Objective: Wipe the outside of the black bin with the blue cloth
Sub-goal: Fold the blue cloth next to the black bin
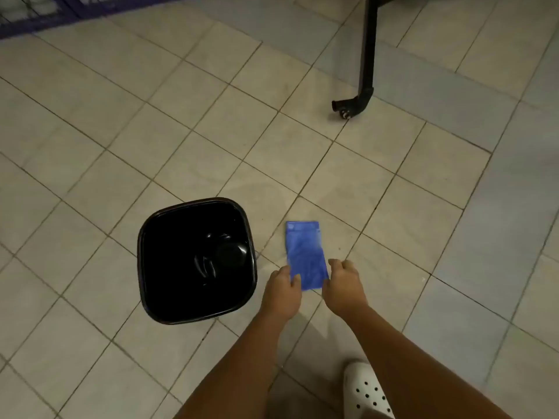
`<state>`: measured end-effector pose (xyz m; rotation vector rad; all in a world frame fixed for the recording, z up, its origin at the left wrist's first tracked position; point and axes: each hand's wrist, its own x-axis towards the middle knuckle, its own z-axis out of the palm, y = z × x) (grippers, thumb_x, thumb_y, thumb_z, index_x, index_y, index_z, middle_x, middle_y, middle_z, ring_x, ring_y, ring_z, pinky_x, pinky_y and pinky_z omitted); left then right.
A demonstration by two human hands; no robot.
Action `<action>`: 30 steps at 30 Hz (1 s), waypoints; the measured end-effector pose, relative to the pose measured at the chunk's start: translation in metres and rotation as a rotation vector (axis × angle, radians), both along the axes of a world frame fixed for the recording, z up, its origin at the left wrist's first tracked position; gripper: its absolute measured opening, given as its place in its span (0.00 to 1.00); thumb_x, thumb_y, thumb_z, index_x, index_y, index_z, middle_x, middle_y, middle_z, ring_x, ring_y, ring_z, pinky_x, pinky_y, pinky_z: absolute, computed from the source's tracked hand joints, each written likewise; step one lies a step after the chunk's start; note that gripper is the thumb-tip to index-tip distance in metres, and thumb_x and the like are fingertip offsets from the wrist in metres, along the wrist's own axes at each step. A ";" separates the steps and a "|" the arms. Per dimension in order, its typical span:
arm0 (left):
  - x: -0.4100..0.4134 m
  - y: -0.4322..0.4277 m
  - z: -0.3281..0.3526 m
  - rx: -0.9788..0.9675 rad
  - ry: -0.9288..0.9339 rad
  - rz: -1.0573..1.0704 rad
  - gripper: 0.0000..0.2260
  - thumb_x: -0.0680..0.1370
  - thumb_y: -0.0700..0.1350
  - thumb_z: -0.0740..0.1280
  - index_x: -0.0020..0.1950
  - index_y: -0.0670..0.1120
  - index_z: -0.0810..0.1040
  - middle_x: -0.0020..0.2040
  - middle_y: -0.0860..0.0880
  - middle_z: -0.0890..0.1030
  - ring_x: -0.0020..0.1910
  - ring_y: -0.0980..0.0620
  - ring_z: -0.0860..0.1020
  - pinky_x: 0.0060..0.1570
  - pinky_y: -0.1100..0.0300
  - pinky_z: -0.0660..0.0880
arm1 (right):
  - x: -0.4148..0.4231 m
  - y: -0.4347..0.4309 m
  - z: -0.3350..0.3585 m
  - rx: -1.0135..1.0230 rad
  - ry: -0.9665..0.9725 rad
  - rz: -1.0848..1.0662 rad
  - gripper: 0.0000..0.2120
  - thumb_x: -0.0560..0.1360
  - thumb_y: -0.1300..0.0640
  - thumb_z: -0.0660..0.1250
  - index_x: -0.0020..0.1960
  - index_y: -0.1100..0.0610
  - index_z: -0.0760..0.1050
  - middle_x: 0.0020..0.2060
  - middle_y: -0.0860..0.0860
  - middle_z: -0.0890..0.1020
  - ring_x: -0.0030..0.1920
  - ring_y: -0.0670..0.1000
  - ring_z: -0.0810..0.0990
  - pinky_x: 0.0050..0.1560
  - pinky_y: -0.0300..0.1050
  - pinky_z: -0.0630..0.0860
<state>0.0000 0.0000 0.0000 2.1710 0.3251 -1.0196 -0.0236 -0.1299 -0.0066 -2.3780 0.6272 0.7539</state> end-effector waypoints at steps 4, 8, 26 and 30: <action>0.013 -0.005 -0.040 0.007 0.016 0.064 0.20 0.84 0.47 0.57 0.75 0.42 0.67 0.70 0.43 0.72 0.67 0.45 0.73 0.62 0.56 0.70 | 0.006 -0.003 -0.036 0.065 0.028 -0.091 0.21 0.76 0.62 0.61 0.68 0.60 0.64 0.63 0.57 0.67 0.62 0.56 0.70 0.60 0.46 0.72; 0.021 -0.012 -0.076 0.022 0.027 0.120 0.17 0.82 0.48 0.59 0.69 0.41 0.72 0.64 0.41 0.76 0.60 0.43 0.77 0.59 0.51 0.75 | 0.014 -0.005 -0.067 0.108 0.043 -0.169 0.19 0.77 0.62 0.60 0.67 0.59 0.64 0.63 0.57 0.67 0.60 0.56 0.71 0.59 0.46 0.72; 0.037 -0.030 -0.095 -0.014 0.208 0.351 0.06 0.78 0.39 0.61 0.48 0.42 0.77 0.46 0.43 0.78 0.43 0.45 0.75 0.42 0.56 0.72 | 0.026 -0.003 -0.102 0.314 0.193 -0.425 0.11 0.76 0.59 0.61 0.55 0.63 0.72 0.49 0.58 0.78 0.47 0.56 0.76 0.48 0.49 0.74; 0.040 -0.035 -0.074 -0.105 0.179 0.467 0.09 0.76 0.39 0.63 0.36 0.46 0.69 0.38 0.47 0.73 0.38 0.48 0.71 0.38 0.58 0.67 | 0.031 -0.003 -0.088 0.496 0.136 -0.597 0.12 0.79 0.55 0.57 0.45 0.61 0.74 0.43 0.57 0.79 0.47 0.57 0.77 0.50 0.50 0.72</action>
